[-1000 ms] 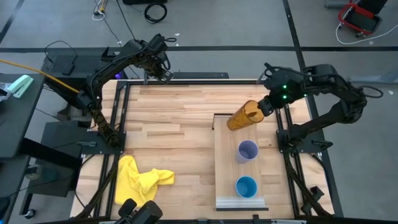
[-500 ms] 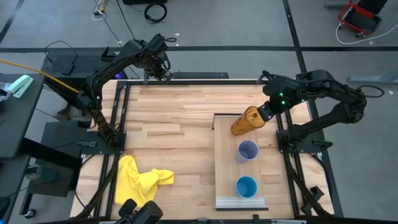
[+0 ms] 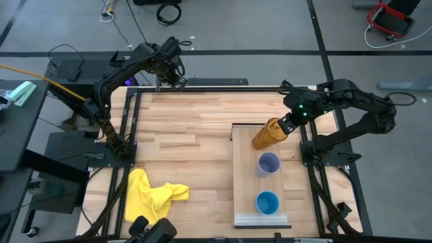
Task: Stack small to large cups/mugs on shelf
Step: Put the orange crystal cup onto the shelf
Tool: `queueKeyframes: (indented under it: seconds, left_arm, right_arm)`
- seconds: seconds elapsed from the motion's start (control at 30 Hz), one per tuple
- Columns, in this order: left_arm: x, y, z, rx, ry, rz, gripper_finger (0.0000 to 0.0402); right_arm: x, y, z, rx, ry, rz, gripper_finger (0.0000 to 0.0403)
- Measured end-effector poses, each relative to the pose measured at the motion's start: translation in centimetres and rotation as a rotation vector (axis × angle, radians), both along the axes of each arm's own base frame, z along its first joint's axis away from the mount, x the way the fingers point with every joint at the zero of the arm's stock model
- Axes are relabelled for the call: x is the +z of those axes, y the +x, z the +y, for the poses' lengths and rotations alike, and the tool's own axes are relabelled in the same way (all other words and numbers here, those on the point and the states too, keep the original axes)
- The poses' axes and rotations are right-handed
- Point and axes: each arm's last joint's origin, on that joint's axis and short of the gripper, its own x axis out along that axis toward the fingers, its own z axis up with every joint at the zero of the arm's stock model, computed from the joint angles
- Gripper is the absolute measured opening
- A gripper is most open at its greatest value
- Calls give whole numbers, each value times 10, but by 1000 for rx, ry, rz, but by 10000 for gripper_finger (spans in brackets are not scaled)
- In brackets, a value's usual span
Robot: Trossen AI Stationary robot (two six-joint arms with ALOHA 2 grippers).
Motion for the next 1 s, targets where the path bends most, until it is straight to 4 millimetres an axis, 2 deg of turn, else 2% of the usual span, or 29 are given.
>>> queueKeyframes:
  seconds: [0.23, 1.0]
  left_arm:
    - [0, 0, 0, 0, 0, 0, 74]
    - [0, 0, 0, 0, -1, -1, 77]
  right_arm:
    - [-1, 1, 0, 0, 6, 3, 4]
    - [2, -5, 1, 14, 2, -14, 74]
